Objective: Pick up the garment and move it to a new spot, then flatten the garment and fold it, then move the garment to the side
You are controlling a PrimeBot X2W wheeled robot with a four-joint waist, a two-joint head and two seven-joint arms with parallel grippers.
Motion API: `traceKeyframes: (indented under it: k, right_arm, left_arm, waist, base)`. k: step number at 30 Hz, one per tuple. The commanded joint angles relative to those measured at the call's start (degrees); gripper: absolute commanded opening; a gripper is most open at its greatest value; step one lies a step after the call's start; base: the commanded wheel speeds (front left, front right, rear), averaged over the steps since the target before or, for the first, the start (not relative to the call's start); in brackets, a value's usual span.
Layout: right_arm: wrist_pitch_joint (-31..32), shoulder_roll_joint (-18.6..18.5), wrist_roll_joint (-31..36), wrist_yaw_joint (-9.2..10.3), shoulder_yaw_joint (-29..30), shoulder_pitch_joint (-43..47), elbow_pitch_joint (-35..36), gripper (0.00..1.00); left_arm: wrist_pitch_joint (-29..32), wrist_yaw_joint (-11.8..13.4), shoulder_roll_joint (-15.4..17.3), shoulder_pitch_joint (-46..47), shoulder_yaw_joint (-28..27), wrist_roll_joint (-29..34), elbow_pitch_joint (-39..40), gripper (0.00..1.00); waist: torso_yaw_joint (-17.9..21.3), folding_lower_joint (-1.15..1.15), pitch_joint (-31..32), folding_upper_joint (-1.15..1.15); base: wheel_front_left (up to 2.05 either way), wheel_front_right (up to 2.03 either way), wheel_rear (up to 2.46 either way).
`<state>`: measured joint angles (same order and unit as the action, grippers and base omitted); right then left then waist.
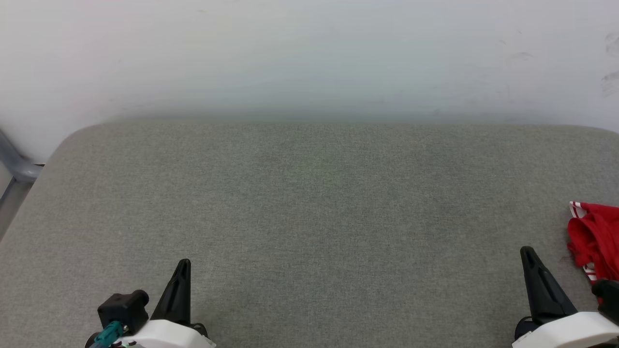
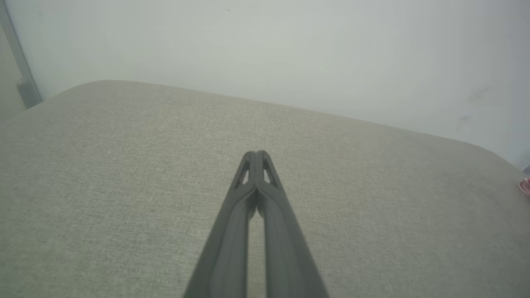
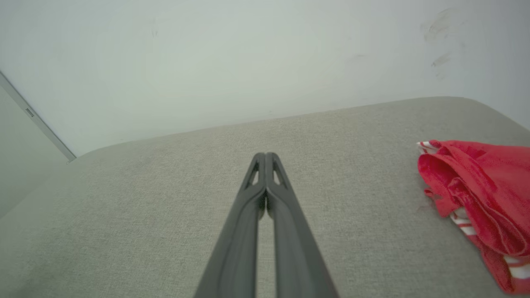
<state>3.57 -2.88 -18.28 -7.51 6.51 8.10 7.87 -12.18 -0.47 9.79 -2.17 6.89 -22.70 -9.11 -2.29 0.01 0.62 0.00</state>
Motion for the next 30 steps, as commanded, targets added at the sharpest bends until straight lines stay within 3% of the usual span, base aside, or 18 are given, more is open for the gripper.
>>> traceKeyframes:
  k: [1,30]
  right_arm:
    - [-0.02,-0.24,-1.98,0.0,-0.04,-1.69,0.27,0.0]
    - [0.74,-0.56,-28.82,0.01,-0.46,-6.57,-7.8,0.0]
  left_arm:
    - [0.34,-0.22,-0.05,1.63,-0.6,-1.75,0.66,0.0]
    - [7.07,-2.75,-2.53,4.34,-5.34,-26.66,-1.29,0.0]
  waist:
    - [0.02,0.0,0.0,0.0]
    - [0.59,0.0,-0.21,0.0]
  base:
    - [0.0,0.0,0.0]
    - [0.0,0.0,0.0]
